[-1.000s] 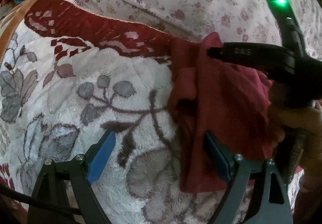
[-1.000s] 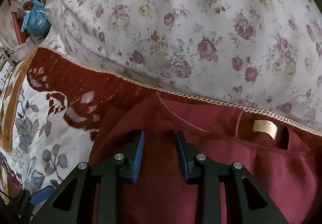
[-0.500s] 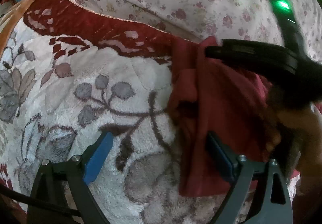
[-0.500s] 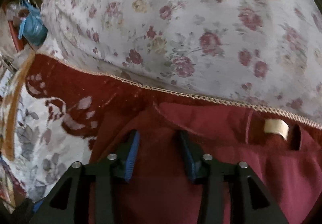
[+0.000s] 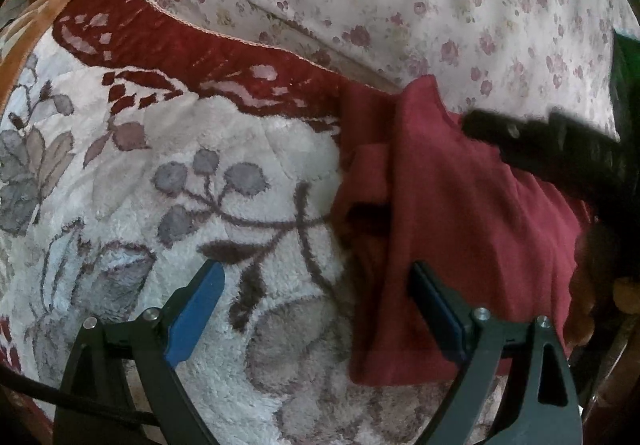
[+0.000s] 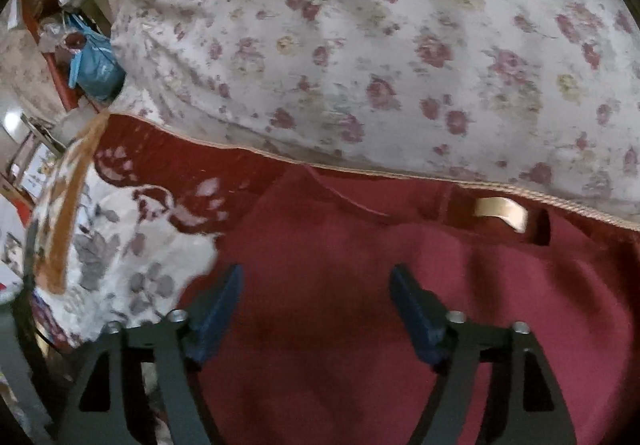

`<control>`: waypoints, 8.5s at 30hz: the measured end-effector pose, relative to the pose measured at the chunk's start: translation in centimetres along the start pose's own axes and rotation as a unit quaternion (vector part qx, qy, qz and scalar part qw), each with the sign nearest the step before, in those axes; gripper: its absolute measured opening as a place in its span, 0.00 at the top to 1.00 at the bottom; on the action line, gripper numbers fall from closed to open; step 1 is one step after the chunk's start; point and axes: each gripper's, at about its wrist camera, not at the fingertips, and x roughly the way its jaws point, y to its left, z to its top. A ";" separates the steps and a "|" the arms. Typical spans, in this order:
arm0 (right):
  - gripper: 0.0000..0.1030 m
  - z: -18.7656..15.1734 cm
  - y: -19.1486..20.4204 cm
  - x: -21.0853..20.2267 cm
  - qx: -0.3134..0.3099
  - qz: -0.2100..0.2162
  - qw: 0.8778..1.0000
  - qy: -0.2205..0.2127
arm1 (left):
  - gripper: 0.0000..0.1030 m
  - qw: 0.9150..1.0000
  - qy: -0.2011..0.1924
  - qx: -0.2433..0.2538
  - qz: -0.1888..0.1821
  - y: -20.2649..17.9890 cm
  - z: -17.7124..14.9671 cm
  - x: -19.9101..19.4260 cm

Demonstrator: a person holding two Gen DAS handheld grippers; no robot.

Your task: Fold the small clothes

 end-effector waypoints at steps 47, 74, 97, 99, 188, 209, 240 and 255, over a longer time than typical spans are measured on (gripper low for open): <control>0.65 1.3 1.3 4.3 -0.022 0.043 0.998 0.044 | 0.28 0.993 -0.048 -0.017 -0.108 -0.9 1.5 2.6; 0.21 1.0 0.0 1.2 0.040 0.064 0.996 0.039 | 0.75 0.982 -0.046 0.042 -0.176 -3.4 0.5 0.7; 0.59 3.4 2.2 6.2 -0.062 0.004 0.991 0.122 | 0.31 0.993 -0.029 0.031 -0.111 -2.9 0.1 0.9; 0.60 3.2 1.8 5.9 -0.053 0.012 0.992 0.113 | 0.31 0.995 -0.015 0.026 -0.093 -2.7 -0.4 1.4; 0.17 -8.5 -20.9 -9.7 0.075 -0.211 0.973 -0.061 | 0.11 0.975 -0.014 0.179 -0.133 -19.1 -5.9 0.7; 0.39 -14.0 -17.3 -14.2 0.073 -0.187 0.979 -0.025 | 0.11 0.974 -0.035 0.193 -0.116 -19.1 -7.0 0.2; 0.03 -12.2 -23.1 -11.4 0.198 0.001 0.978 -0.070 | 0.03 0.955 0.075 0.161 -0.238 -21.4 -1.6 5.4; 0.03 -12.3 -23.1 -11.4 0.195 -0.005 0.978 -0.073 | 0.02 0.956 0.074 0.167 -0.228 -21.8 -1.7 5.7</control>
